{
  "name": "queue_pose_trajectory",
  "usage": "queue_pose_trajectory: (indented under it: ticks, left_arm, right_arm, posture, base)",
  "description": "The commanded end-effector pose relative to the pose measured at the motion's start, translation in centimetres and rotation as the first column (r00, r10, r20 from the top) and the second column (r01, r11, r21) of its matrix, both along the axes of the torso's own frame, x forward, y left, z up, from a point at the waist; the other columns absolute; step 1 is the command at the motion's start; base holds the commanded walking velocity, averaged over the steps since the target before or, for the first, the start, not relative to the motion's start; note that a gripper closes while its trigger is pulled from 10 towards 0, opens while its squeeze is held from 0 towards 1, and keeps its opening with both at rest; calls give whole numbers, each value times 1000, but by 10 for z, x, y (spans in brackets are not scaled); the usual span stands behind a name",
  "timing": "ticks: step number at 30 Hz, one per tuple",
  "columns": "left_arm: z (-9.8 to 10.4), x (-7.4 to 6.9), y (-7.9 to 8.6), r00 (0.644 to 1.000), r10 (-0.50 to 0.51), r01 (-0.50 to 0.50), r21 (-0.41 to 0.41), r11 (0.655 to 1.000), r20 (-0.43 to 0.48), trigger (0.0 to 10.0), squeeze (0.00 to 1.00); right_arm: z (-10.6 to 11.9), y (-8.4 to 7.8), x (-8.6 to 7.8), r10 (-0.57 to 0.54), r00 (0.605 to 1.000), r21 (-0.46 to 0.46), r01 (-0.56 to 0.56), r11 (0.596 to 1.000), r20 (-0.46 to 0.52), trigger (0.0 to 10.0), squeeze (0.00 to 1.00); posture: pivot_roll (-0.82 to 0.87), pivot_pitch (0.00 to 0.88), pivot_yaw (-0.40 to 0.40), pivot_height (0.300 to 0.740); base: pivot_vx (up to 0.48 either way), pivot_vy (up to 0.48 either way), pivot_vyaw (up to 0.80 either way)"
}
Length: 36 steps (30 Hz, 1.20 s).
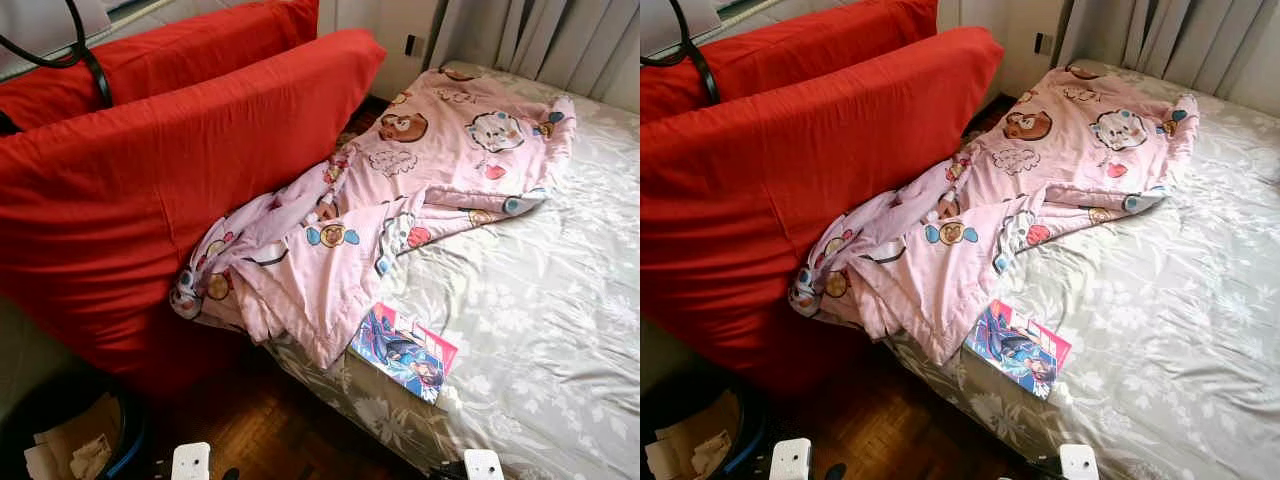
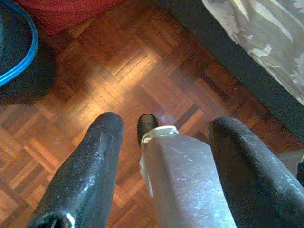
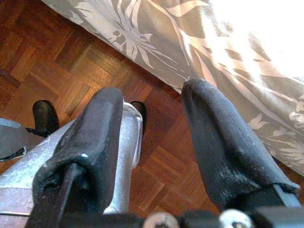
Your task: Clean up the room
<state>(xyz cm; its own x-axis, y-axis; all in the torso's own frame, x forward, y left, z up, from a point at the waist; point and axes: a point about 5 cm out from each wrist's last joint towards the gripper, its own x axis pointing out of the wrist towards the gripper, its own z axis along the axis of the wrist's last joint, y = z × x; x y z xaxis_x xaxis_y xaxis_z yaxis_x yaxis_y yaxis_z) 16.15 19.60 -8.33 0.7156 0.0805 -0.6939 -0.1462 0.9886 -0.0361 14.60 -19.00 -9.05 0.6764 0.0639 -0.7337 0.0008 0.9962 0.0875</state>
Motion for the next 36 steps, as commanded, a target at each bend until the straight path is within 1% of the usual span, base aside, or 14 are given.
queue_pose_trajectory:
  ticks: [1,7,11,15,17,18,19,22,23,25,26,27,32,36]
  left_arm:
    - [-5,-11,3,999,1,-1,6,1000,-43,10000,0]
    - [-5,-10,2,999,3,-3,3,1000,-38,10000,0]
    - [-3,-8,3,1000,16,-16,7,1000,-11,10000,0]
    - [3,1,3,998,27,-28,9,1000,51,10000,0]
    - [9,10,3,994,22,-23,13,1000,107,10000,0]
    - [9,10,3,994,22,-23,13,1000,107,10000,0]
    - [14,17,3,989,19,-22,15,1000,145,10000,0]
    - [30,37,4,962,23,-28,15,1000,273,10000,0]
    - [41,47,5,937,26,-34,17,999,349,10000,0]
    - [44,49,5,929,26,-36,19,999,370,10000,0]
    - [59,59,6,889,2,-22,40,999,457,10000,0]
    - [59,59,6,889,2,-22,40,999,457,10000,0]
    - [82,62,9,820,-49,2,82,997,571,10000,0]
    - [88,56,10,803,-60,9,89,996,593,10000,0]
  right_arm:
    - [-4,1,-8,-7,999,5,7,1000,-34,10000,0]
    - [-5,-1,-8,-16,998,-14,15,1000,-63,10000,0]
    - [-3,-3,-5,-6,999,-25,6,1000,-35,10000,0]
    - [2,-5,3,-18,1000,-29,19,999,23,10000,0]
    - [6,2,13,-17,998,-26,19,999,55,10000,0]
    - [6,2,13,-17,998,-26,19,999,55,10000,0]
    - [10,5,21,-20,996,-19,22,1000,93,10000,0]
    - [23,12,43,-25,976,12,23,1000,215,10000,0]
    - [29,14,51,-10,964,14,7,1000,266,10000,0]
    - [31,15,53,-4,960,12,0,1000,280,10000,0]
    - [39,15,63,-18,941,27,10,1000,338,10000,0]
    - [39,15,63,-18,941,27,10,1000,338,10000,0]
    - [54,23,77,50,888,2,-57,998,456,10000,0]
    - [55,23,77,53,885,-15,-52,999,462,10000,0]
  posture:
    - [-39,191,5,740]
    - [-39,195,3,740]
    - [-40,198,-3,725]
    - [-38,201,-5,725]
    - [-38,203,-5,725]
    - [-38,203,-5,725]
    - [-38,203,-5,725]
    - [-43,207,-5,725]
    - [-46,208,-5,725]
    - [-46,208,-5,725]
    - [-36,211,-9,725]
    - [-36,211,-9,725]
    - [-44,218,-14,725]
    - [-43,221,-16,725]
  base:
    - [0,0,0]
    - [0,0,0]
    - [0,0,0]
    - [0,0,0]
    - [0,0,0]
    - [0,0,0]
    - [0,0,0]
    - [0,0,0]
    - [0,0,0]
    - [0,0,0]
    - [0,0,0]
    - [0,0,0]
    - [0,0,0]
    - [0,0,0]
